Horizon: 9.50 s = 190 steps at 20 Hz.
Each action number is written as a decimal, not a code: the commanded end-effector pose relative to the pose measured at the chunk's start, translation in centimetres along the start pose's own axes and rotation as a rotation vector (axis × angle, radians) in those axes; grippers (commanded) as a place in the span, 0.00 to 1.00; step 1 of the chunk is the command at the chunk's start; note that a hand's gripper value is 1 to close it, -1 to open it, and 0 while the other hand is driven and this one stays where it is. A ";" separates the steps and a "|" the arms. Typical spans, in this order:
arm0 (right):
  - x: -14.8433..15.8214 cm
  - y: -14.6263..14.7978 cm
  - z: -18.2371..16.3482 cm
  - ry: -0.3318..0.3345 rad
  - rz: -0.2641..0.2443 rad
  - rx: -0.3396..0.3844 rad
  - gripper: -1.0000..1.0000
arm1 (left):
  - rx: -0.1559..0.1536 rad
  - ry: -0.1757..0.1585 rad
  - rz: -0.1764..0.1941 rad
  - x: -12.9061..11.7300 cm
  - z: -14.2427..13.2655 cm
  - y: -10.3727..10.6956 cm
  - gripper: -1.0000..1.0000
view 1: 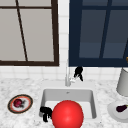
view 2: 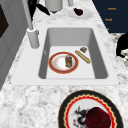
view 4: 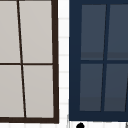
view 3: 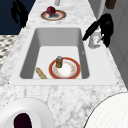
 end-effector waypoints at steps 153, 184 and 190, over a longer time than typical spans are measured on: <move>0.2 15.0 6.9 0.392 -0.267 -0.405 0.00 | 0.000 0.000 0.000 0.0 0.0 0.0 0.50; -4.4 25.0 9.2 0.165 -0.266 -0.498 0.00 | 0.000 0.000 0.000 0.0 0.0 0.0 0.50; -4.6 27.0 10.6 0.169 -0.275 -0.517 0.00 | 0.000 0.000 0.000 0.0 0.0 0.0 0.50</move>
